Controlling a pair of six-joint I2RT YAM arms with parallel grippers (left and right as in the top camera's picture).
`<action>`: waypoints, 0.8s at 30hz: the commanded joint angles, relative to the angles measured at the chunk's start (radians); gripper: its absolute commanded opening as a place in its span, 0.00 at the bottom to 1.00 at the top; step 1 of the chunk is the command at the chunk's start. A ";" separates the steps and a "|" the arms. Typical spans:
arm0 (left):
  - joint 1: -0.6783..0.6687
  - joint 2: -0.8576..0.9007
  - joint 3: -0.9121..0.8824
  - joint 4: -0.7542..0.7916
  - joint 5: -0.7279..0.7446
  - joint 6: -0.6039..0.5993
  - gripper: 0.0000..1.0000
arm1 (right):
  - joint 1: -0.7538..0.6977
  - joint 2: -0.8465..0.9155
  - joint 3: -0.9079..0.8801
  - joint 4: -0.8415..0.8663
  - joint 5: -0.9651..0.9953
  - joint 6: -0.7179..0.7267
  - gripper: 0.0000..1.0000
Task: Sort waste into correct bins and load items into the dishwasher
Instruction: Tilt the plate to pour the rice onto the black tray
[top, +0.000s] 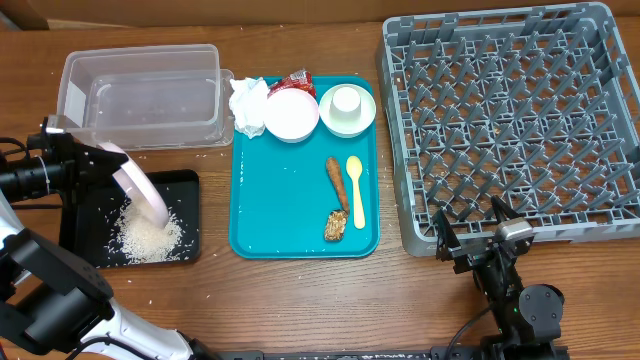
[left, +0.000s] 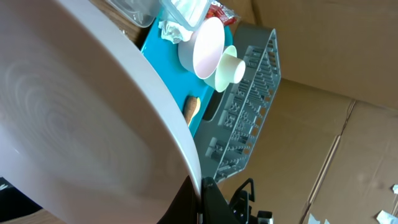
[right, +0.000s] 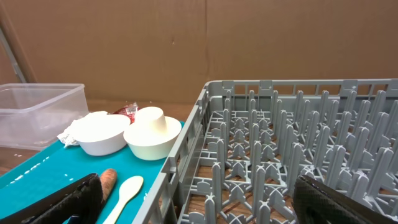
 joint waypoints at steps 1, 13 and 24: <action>0.006 -0.035 -0.005 -0.006 0.079 0.024 0.04 | 0.002 -0.007 -0.010 0.003 0.006 -0.006 1.00; 0.043 -0.036 -0.006 -0.006 0.156 -0.008 0.04 | 0.002 -0.007 -0.010 0.003 0.006 -0.006 1.00; 0.044 -0.040 -0.006 -0.005 0.091 -0.059 0.04 | 0.002 -0.007 -0.010 0.003 0.006 -0.006 1.00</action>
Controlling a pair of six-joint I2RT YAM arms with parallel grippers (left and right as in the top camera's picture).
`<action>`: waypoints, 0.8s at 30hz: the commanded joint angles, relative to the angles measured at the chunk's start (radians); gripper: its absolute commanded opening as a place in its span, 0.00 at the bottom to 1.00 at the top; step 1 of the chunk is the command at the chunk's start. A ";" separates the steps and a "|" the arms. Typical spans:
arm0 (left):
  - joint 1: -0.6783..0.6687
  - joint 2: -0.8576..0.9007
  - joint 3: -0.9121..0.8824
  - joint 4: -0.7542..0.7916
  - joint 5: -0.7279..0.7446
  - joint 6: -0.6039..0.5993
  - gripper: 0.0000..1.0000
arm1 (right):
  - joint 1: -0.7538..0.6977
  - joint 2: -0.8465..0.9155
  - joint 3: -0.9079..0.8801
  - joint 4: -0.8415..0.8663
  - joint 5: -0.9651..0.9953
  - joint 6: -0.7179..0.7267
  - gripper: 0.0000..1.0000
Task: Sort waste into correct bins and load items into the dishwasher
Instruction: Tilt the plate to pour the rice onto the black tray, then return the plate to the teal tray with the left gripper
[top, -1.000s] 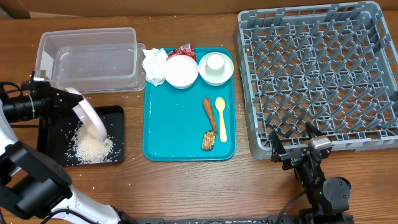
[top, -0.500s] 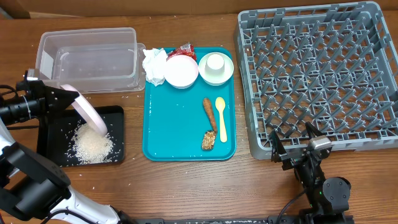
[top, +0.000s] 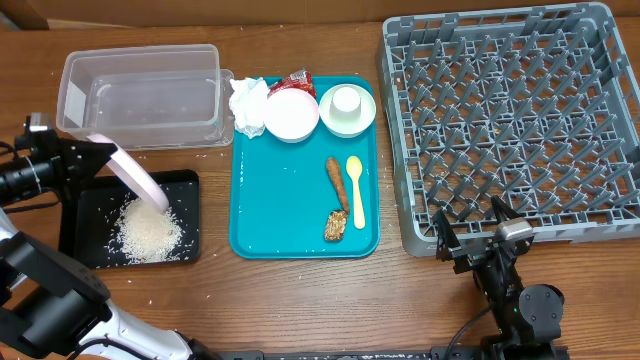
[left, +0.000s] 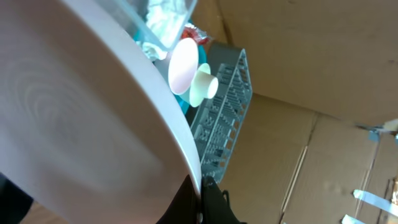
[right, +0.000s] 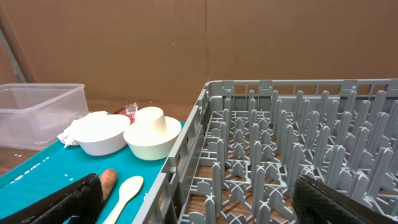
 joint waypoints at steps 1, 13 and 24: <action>0.001 -0.040 -0.005 -0.033 -0.024 0.010 0.04 | 0.002 -0.007 -0.010 0.004 0.006 -0.006 1.00; -0.215 -0.149 0.031 -0.016 -0.221 -0.077 0.04 | 0.002 -0.007 -0.010 0.004 0.006 -0.006 1.00; -0.896 -0.193 0.047 0.387 -0.628 -0.467 0.04 | 0.002 -0.007 -0.010 0.004 0.006 -0.006 1.00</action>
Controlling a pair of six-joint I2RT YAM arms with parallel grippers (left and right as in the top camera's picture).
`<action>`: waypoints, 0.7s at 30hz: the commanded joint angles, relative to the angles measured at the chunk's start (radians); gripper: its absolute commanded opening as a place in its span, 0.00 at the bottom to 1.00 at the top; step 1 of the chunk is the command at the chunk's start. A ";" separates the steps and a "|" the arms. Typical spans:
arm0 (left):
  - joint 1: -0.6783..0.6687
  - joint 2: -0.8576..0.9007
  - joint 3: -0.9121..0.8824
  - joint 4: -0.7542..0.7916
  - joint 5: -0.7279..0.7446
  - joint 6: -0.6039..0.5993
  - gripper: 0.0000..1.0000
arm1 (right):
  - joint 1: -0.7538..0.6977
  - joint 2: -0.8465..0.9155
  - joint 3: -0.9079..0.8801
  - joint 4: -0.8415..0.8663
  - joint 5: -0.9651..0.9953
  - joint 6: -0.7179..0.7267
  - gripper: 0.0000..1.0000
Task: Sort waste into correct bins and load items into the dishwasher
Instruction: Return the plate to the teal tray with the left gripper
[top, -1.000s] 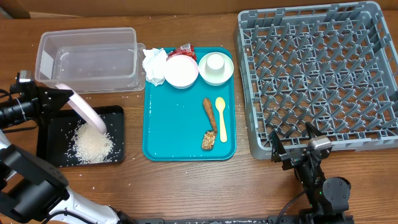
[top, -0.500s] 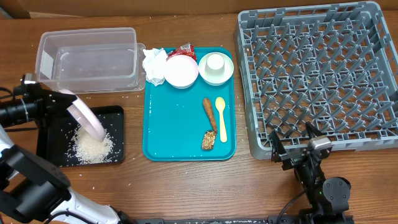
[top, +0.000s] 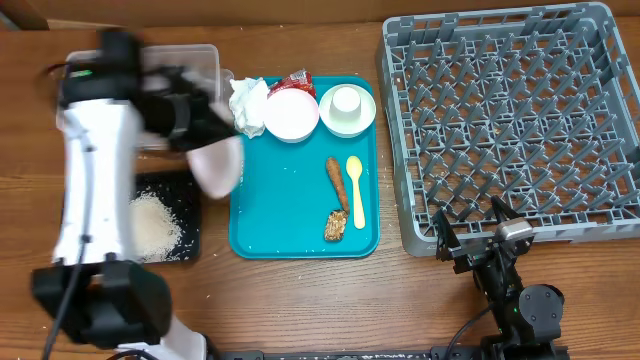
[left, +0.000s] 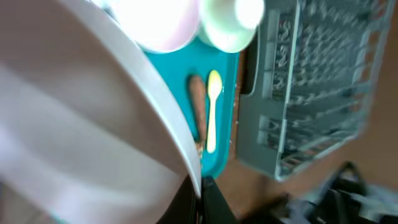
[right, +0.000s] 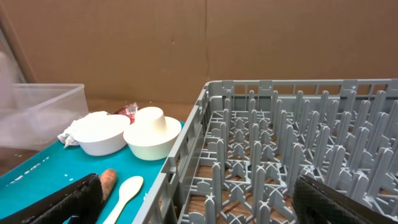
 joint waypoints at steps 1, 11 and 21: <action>-0.283 -0.033 0.024 0.103 -0.282 -0.180 0.04 | 0.002 -0.007 -0.010 0.003 0.006 -0.006 1.00; -0.659 0.000 0.023 0.123 -0.761 -0.248 0.04 | 0.002 -0.007 -0.010 0.004 0.006 -0.006 1.00; -0.696 0.228 0.023 0.038 -0.692 -0.300 0.04 | 0.002 -0.007 -0.010 0.004 0.006 -0.006 1.00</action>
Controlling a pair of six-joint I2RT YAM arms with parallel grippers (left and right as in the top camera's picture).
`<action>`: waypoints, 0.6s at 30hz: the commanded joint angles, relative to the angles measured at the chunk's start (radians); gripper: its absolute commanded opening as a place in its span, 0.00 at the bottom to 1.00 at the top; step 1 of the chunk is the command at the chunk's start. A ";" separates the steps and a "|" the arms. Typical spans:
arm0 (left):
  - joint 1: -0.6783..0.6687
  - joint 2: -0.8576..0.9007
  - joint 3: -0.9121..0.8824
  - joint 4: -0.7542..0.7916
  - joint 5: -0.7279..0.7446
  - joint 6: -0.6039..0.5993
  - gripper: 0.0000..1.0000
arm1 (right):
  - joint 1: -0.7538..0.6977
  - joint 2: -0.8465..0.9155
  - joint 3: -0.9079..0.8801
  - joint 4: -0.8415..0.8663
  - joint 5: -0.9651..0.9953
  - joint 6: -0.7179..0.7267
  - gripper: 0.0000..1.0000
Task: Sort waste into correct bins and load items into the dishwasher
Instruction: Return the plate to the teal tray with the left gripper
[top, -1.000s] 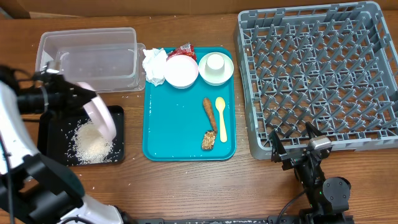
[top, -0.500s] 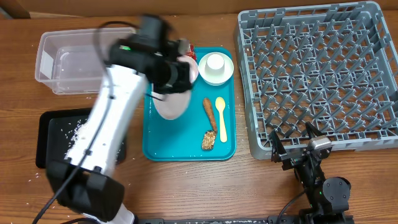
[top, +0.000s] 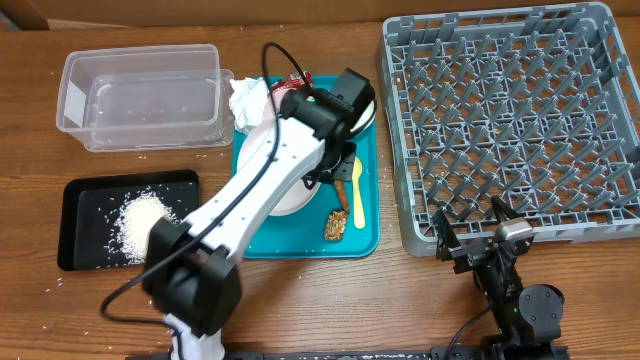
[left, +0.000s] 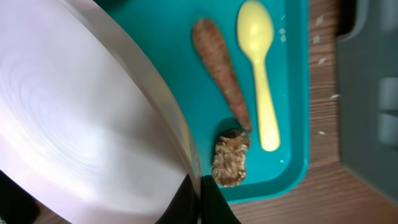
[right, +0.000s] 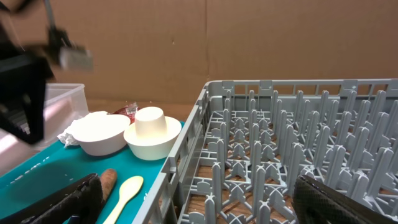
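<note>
My left gripper (left: 200, 198) is shut on the rim of a pale pink plate (left: 81, 124). The plate (top: 283, 195) hangs over the middle of the teal tray (top: 300, 243), with the arm reaching across it. On the tray beside the plate lie a carrot (left: 221, 81), a yellow spoon (left: 258, 99) and a brown food lump (left: 230, 163). The grey dishwasher rack (top: 510, 120) stands at the right. My right gripper (right: 199, 205) is open and holds nothing, low by the rack's near left corner.
A clear plastic bin (top: 140, 95) sits at the back left. The black tray (top: 90, 245) at the front left holds a heap of rice (top: 140, 213). A crumpled napkin (top: 248, 100), a white bowl (right: 99, 134) and an upturned cup (right: 152, 118) fill the tray's far end.
My left gripper and the plate were at the teal tray's left edge; they are now further right, over the tray's middle. The right arm has not moved.
The plate was first held tilted over the black tray, with rice heaped below it. Then it was still tilted there, a little further left. Later it was at the teal tray's left edge, and now it is over that tray.
</note>
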 joint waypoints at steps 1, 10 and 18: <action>-0.016 0.074 0.016 -0.011 -0.001 -0.026 0.04 | 0.002 -0.007 -0.010 0.004 0.006 -0.006 1.00; -0.013 0.184 0.016 -0.053 0.003 -0.032 0.09 | 0.002 -0.007 -0.010 0.004 0.006 -0.006 1.00; -0.011 0.184 0.017 -0.064 -0.084 -0.028 0.21 | 0.002 -0.007 -0.010 0.004 0.006 -0.006 1.00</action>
